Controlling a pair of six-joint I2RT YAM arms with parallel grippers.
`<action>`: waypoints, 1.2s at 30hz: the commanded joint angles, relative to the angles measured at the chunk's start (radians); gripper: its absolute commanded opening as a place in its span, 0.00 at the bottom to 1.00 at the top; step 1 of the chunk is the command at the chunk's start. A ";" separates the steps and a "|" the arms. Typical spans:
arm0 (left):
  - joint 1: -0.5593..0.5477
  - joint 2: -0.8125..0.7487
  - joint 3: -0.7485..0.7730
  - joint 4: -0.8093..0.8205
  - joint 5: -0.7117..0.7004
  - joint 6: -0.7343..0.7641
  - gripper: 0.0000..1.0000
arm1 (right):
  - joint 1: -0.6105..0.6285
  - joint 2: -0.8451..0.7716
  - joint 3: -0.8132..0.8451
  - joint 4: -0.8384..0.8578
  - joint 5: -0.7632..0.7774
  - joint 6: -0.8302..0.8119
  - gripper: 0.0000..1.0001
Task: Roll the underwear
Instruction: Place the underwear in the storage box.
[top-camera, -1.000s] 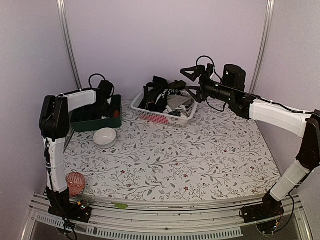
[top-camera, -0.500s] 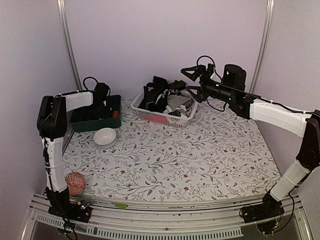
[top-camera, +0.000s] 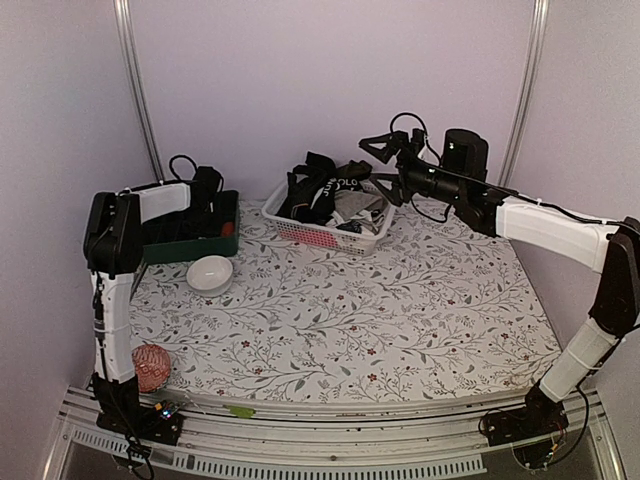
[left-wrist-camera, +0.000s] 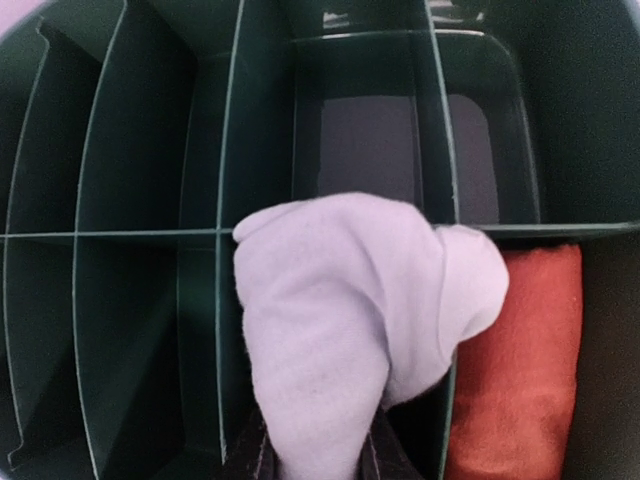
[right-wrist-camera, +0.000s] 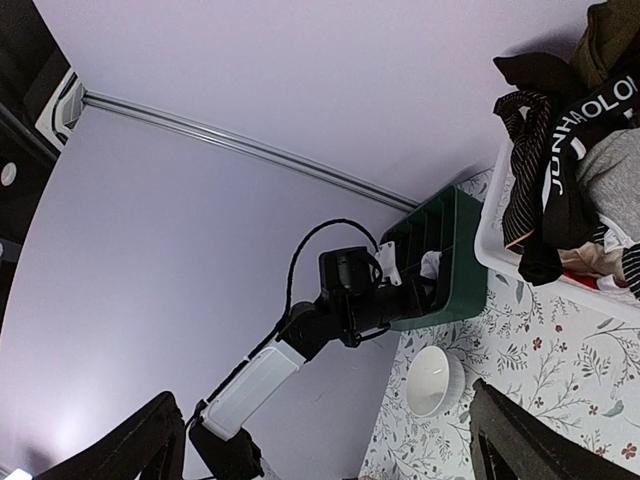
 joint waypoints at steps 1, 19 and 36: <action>0.010 0.074 0.018 -0.025 0.118 0.049 0.00 | -0.014 0.007 0.036 -0.007 -0.011 0.002 0.99; 0.053 -0.048 -0.032 -0.161 0.375 0.130 0.00 | -0.037 0.030 0.170 -0.130 -0.019 0.020 0.99; 0.088 -0.055 -0.057 -0.208 0.429 0.051 0.00 | -0.038 0.065 0.318 -0.296 0.027 0.015 0.99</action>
